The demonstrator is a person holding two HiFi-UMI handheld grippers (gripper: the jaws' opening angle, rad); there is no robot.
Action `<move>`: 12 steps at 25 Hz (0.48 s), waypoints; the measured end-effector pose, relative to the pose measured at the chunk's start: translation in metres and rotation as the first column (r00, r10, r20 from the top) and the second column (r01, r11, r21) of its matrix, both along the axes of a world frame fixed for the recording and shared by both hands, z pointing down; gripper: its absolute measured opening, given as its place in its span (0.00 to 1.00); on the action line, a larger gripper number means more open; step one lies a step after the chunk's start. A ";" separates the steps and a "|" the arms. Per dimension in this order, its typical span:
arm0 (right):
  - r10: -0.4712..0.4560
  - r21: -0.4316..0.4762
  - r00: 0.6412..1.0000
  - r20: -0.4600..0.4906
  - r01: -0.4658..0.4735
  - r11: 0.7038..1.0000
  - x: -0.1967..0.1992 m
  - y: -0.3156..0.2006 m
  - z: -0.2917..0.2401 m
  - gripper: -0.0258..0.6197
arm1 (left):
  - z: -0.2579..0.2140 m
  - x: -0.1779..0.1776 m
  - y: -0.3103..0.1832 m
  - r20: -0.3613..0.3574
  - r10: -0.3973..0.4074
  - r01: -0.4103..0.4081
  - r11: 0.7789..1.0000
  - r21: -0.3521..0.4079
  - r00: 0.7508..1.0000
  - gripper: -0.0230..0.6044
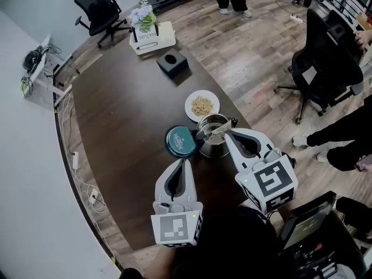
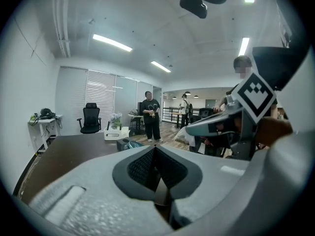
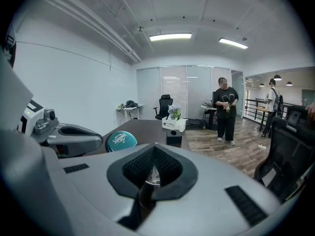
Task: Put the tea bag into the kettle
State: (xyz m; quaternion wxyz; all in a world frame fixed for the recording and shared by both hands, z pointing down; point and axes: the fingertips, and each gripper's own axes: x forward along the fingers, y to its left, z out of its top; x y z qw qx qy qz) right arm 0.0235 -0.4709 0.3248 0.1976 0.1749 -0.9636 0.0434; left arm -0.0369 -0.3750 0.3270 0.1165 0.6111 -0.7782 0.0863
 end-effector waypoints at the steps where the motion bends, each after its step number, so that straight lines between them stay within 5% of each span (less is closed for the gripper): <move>1: -0.004 -0.006 1.000 -0.002 0.004 1.000 -0.002 -0.001 0.002 0.05 | 0.000 -0.003 0.000 -0.001 -0.015 0.015 1.000 -0.012 1.000 0.04; 12: -0.053 -0.057 0.998 -0.041 0.051 0.997 -0.024 -0.008 0.027 0.05 | 0.015 -0.014 -0.007 -0.029 -0.039 0.038 0.999 -0.039 0.999 0.04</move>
